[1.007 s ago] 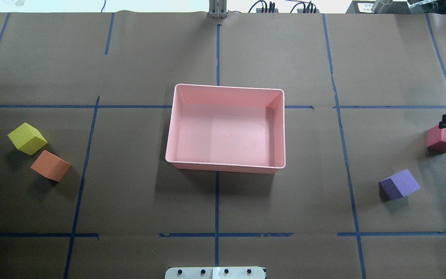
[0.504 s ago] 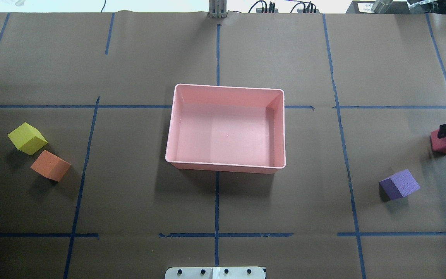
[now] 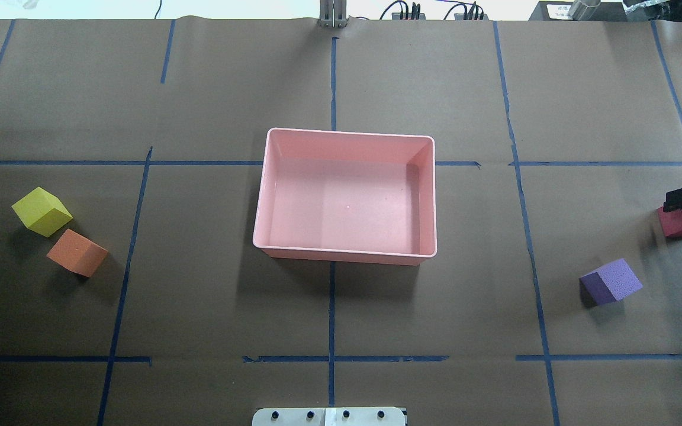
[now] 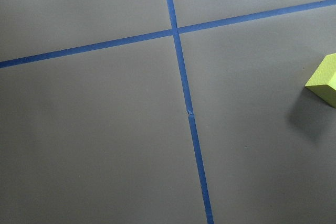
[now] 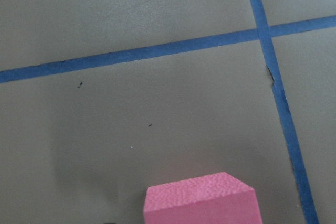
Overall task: Place blocks into pink bin with both arms
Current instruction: 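Close the right gripper on the red cube and lift it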
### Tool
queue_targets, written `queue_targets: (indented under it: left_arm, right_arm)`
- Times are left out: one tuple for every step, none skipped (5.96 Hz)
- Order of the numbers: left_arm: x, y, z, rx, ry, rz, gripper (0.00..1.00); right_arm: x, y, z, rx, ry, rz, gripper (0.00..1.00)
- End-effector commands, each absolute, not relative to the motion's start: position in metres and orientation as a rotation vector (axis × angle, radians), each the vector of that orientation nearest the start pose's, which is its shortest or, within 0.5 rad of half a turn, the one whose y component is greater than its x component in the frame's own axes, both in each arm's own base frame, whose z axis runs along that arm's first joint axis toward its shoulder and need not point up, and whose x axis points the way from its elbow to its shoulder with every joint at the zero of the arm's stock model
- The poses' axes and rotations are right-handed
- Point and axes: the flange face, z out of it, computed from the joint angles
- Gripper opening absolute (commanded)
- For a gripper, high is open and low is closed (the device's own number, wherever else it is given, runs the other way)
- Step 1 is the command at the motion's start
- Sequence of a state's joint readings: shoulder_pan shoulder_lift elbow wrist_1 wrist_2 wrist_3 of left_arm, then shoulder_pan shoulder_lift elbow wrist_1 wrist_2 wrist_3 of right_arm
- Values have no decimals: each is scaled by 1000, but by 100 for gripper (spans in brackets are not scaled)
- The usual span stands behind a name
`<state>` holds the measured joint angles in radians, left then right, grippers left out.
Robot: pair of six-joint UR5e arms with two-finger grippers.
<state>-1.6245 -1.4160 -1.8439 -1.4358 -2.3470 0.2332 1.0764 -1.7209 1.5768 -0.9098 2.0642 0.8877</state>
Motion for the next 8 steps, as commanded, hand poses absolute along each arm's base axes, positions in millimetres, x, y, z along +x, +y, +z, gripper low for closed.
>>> queue_targets:
  left_arm:
    - [-86, -418, 609, 95, 771, 164, 100]
    - [-86, -419, 608, 97, 771, 164, 100]
    - [-86, -419, 608, 97, 771, 164, 100]
    - [-86, -419, 606, 100, 771, 168, 100]
    - [-86, -420, 598, 118, 768, 173, 100]
    - [-86, -421, 587, 137, 764, 182, 100]
    - [-87, -436, 569, 191, 764, 198, 100]
    - [-87, -443, 559, 266, 746, 228, 100]
  right_arm:
    - [-148, -435, 671, 96, -676, 180, 67]
    - [-147, -436, 666, 123, -676, 133, 45]
    - [-147, -438, 638, 153, -707, 120, 25]
    - [-145, -446, 590, 189, -734, 121, 24]
    - [-156, -465, 509, 211, -749, 112, 24]
    - [-175, -492, 419, 208, -750, 106, 24]
    - [-216, -513, 331, 191, -755, 76, 24]
    - [-250, -518, 271, 163, -749, 38, 24]
